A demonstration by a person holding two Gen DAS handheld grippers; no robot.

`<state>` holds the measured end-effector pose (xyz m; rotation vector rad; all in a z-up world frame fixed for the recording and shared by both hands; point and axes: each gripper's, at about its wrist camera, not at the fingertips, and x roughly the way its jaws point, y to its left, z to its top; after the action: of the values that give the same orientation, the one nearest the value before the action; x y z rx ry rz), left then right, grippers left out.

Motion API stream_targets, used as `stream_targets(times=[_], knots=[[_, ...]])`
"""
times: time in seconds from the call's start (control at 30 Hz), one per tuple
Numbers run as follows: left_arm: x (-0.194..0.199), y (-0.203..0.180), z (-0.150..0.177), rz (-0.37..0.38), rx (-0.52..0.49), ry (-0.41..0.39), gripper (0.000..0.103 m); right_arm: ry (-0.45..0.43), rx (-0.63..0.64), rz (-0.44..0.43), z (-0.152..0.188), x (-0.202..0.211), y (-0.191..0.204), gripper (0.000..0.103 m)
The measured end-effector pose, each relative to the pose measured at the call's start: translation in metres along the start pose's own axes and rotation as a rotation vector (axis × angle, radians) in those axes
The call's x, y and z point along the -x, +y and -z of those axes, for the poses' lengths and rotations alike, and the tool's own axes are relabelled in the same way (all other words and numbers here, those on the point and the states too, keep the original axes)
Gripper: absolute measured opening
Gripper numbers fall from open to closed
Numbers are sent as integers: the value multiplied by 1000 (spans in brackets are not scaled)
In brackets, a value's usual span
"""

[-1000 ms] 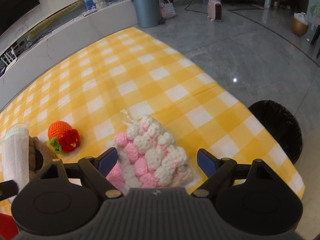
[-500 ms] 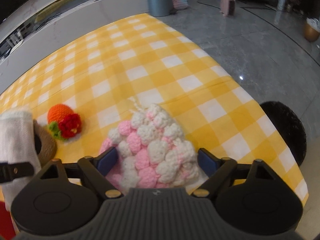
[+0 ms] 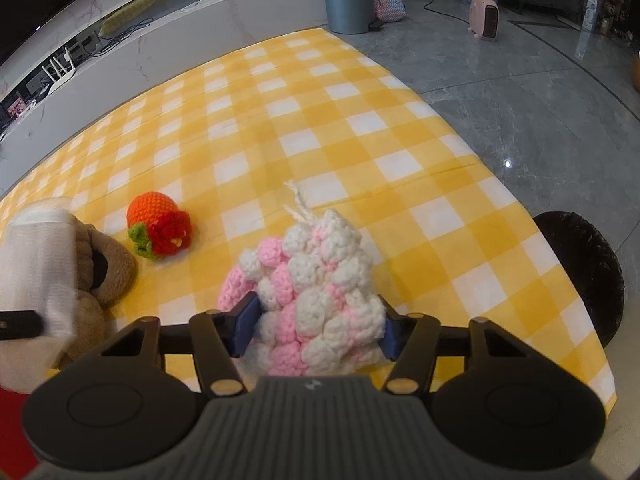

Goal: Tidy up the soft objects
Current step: 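Grasp the white mesh bag with the left tool while the right tool grasps the pink crocheted bundle, then lift the mesh bag and pink bundle and carry them over the box with both tools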

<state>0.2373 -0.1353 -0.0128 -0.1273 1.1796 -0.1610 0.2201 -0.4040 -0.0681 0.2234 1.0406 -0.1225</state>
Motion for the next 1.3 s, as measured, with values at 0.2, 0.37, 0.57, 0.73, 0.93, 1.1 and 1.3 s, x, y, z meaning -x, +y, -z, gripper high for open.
stream_targets(times=[0.2, 0.37, 0.57, 0.73, 0.93, 1.1, 1.3], knots=[[25, -6, 0, 53, -38, -62, 1, -14, 9, -20, 1, 6, -2, 50], [49, -9, 5, 68, -61, -99, 1, -27, -20, -124, 3, 18, -7, 44], [70, -14, 3, 78, -85, -135, 1, -56, -18, -122, 6, 27, -6, 44], [96, -12, 7, 97, -100, -179, 1, -66, -9, -137, 7, 32, -6, 44], [129, 3, 17, 109, -95, -236, 1, -135, 53, -164, 9, 58, 8, 44], [157, 32, 27, 90, -74, -295, 1, -169, 109, -190, 13, 72, 27, 44], [187, 80, 44, 63, -26, -393, 1, -192, 175, -230, 22, 87, 52, 44]])
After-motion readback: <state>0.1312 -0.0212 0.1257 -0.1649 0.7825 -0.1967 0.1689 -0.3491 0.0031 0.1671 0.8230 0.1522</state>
